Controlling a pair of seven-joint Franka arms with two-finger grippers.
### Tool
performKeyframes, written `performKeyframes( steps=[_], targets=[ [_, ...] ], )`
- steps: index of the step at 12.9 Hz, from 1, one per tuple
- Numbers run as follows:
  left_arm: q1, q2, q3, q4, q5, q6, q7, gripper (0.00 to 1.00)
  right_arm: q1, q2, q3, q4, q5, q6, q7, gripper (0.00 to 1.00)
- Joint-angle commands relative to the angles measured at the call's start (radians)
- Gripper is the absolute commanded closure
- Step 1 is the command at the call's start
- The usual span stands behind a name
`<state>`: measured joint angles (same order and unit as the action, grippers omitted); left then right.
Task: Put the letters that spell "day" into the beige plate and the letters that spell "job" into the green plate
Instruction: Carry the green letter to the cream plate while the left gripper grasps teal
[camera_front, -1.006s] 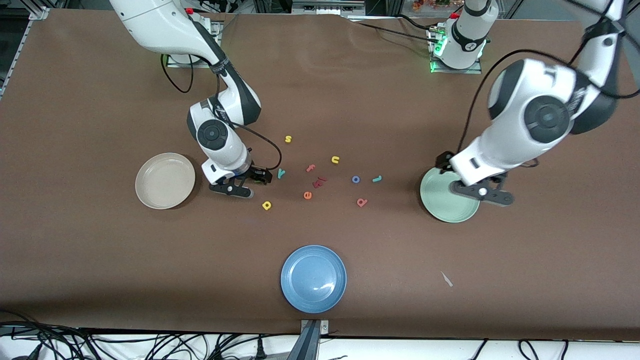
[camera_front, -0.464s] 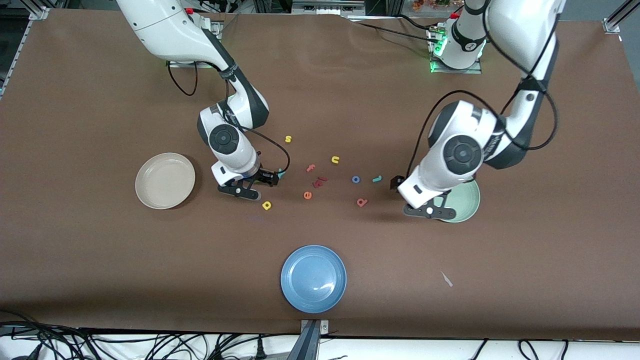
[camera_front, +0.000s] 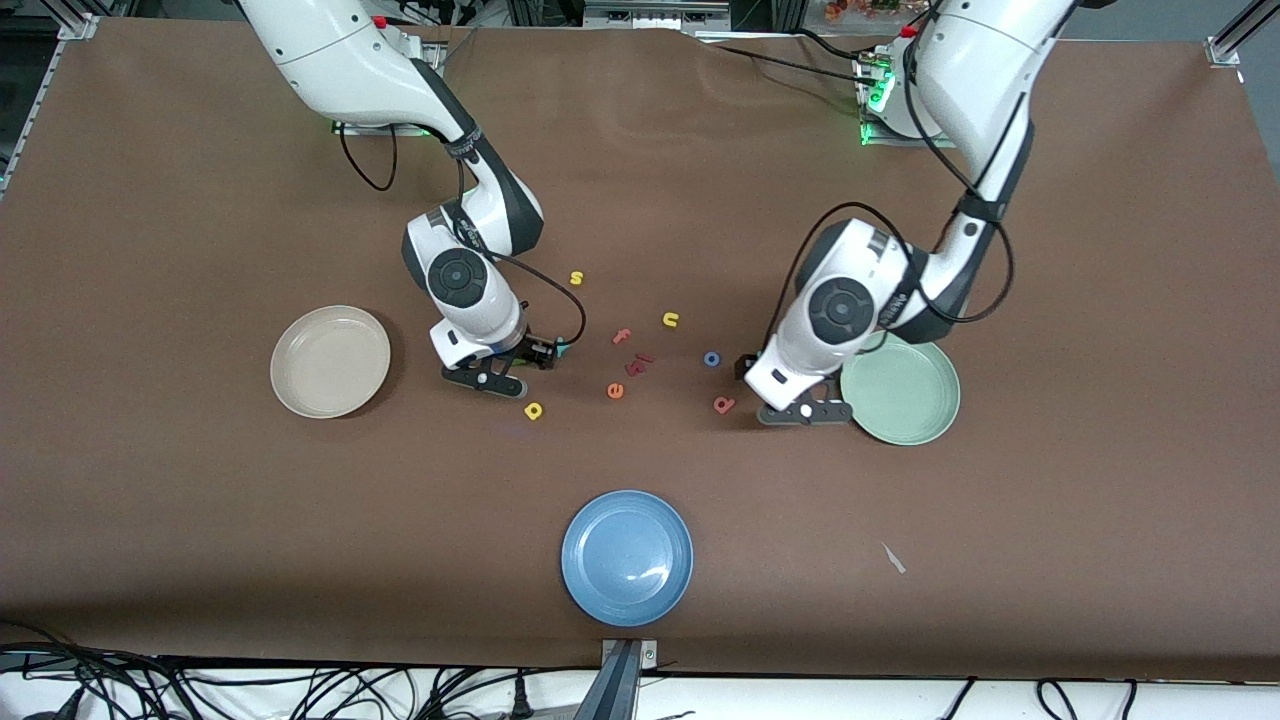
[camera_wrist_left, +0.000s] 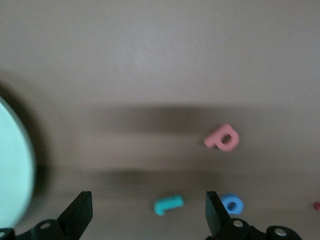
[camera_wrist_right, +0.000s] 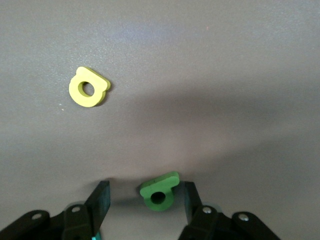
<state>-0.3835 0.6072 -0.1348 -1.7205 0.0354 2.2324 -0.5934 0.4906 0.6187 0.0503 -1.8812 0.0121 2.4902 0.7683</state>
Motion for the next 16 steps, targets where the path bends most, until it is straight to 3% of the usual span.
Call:
performKeyframes(
  steps=[1, 4, 8, 11, 15, 16],
  targets=[
    [-0.020, -0.020, 0.011, -0.095, 0.027, 0.083, -0.100, 0.04, 0.005, 0.001, -0.004, 0.007, 0.005, -0.019, 0.005, 0.49],
    [-0.025, -0.027, 0.009, -0.200, 0.027, 0.219, -0.155, 0.17, 0.003, 0.001, -0.006, 0.007, 0.005, -0.021, 0.005, 0.55],
    [-0.041, -0.018, 0.009, -0.192, 0.026, 0.220, -0.198, 0.32, 0.003, 0.001, -0.006, 0.007, 0.006, -0.022, 0.008, 0.68],
    [-0.038, -0.014, 0.009, -0.191, 0.021, 0.253, -0.198, 0.35, 0.003, 0.001, -0.006, 0.010, 0.006, -0.021, 0.026, 0.77],
    [-0.040, -0.006, 0.009, -0.194, 0.011, 0.254, -0.206, 0.59, -0.001, -0.008, -0.009, 0.046, 0.006, -0.094, 0.028, 0.87],
    [-0.040, -0.006, 0.009, -0.201, 0.011, 0.254, -0.219, 0.59, -0.003, -0.010, -0.012, 0.075, 0.006, -0.140, 0.028, 0.88]
  ],
)
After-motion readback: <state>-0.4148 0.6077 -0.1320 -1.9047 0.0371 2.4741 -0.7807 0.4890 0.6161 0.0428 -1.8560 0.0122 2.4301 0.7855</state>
